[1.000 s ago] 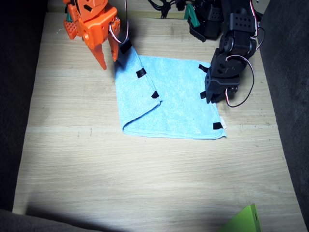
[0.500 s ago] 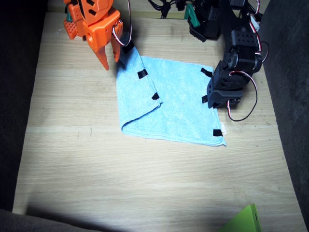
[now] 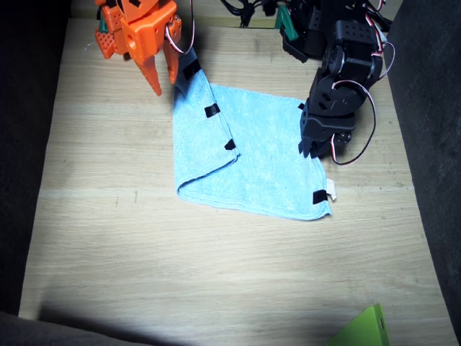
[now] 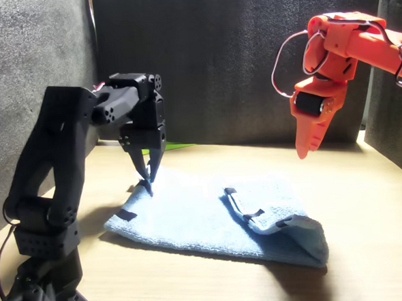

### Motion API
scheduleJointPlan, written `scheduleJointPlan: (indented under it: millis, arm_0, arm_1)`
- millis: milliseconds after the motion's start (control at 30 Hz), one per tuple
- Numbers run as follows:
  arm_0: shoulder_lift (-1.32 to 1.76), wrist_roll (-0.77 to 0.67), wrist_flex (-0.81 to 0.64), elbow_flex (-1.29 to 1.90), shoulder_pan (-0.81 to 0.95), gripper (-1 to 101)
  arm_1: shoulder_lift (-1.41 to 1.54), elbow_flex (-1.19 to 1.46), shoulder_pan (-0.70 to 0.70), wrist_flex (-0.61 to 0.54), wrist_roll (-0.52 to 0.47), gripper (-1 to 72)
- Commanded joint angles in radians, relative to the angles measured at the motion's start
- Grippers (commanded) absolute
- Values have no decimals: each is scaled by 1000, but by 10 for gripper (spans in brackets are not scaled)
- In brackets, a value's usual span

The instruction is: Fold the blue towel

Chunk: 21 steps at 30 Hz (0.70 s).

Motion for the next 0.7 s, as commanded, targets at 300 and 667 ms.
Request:
scheduleJointPlan:
  millis: [300, 667]
  arm_0:
    - [189, 17, -91, 259, -84, -3]
    - [69, 28, 69, -38, -107, -3]
  arm_1:
    - [58, 9, 32, 11, 31, 202]
    - [83, 28, 31, 11, 34, 200]
